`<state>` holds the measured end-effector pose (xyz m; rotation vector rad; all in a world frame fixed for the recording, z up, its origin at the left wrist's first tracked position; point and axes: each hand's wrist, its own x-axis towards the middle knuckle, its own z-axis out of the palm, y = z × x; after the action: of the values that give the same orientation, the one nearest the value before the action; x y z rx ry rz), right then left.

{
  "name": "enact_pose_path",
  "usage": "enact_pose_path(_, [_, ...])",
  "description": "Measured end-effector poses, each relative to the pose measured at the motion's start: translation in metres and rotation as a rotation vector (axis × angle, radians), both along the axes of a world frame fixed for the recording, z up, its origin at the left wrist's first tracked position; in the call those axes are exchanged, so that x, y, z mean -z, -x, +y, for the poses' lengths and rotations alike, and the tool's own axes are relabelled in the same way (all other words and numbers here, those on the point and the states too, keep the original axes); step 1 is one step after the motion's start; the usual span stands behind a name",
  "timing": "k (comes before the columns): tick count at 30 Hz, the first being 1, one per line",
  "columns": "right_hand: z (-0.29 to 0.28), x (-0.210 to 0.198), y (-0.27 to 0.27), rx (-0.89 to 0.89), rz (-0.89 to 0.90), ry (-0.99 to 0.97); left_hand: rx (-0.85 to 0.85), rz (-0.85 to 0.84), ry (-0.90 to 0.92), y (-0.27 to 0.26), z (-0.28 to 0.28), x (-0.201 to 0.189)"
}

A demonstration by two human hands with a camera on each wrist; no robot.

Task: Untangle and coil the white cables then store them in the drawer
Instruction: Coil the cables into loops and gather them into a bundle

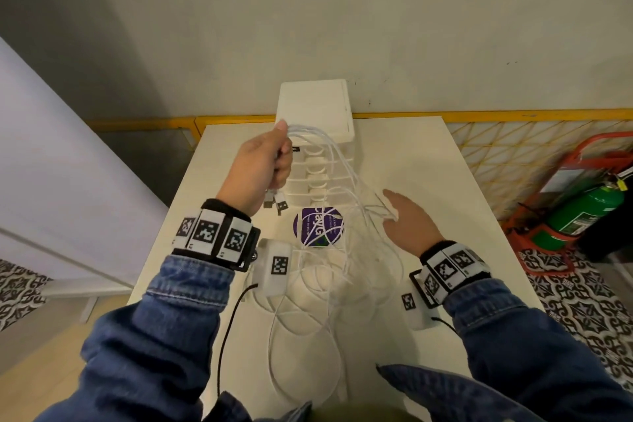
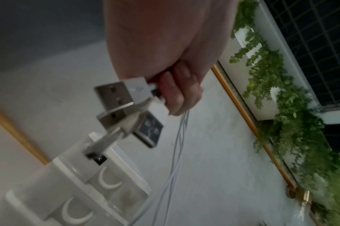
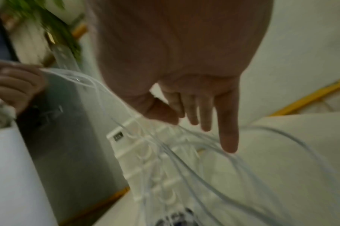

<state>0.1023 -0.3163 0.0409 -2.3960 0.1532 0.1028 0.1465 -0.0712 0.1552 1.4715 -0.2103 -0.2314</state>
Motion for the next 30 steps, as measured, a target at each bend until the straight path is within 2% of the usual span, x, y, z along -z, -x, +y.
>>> enact_pose_path(2, [0.01, -0.023, -0.004, 0.049, -0.227, -0.054, 0.066, 0.006, -0.04, 0.003, -0.005, -0.001])
enact_pose_path(5, [0.039, -0.053, -0.006, -0.152, -0.488, -0.232, 0.168, 0.026, -0.101, 0.01, -0.016, -0.003])
enact_pose_path(7, [0.054, -0.064, -0.01, -0.241, -0.524, -0.273, 0.234, 0.038, -0.118, 0.015, -0.022, -0.003])
enact_pose_path(9, [0.061, -0.067, -0.015, -0.229, -0.51, -0.343, 0.286, 0.067, -0.103, 0.017, -0.022, -0.002])
enact_pose_path(11, [0.055, -0.066, -0.02, -0.202, -0.576, -0.374, 0.337, 0.105, -0.117, 0.018, -0.017, 0.003])
enact_pose_path(14, [0.044, -0.067, -0.029, -0.223, -0.753, -0.259, 0.447, 0.189, -0.156, 0.024, -0.009, 0.013])
enact_pose_path(16, [0.043, -0.069, -0.032, -0.247, -0.802, -0.189, 0.503, 0.244, -0.124, 0.029, -0.009, 0.017])
enact_pose_path(19, [0.049, -0.061, -0.029, -0.217, -0.75, -0.183, 0.556, 0.233, 0.119, 0.031, -0.013, 0.013])
enact_pose_path(23, [0.067, -0.027, -0.014, -0.208, -0.479, -0.144, 0.604, 0.211, 0.584, 0.029, -0.024, -0.01])
enact_pose_path(27, [0.078, -0.004, -0.003, -0.235, -0.367, -0.195, 0.422, 0.111, 0.757, 0.024, -0.029, -0.025])
enact_pose_path(30, [0.071, 0.001, -0.002, -0.227, -0.305, -0.121, 0.249, 0.051, 0.837, 0.014, -0.028, -0.029])
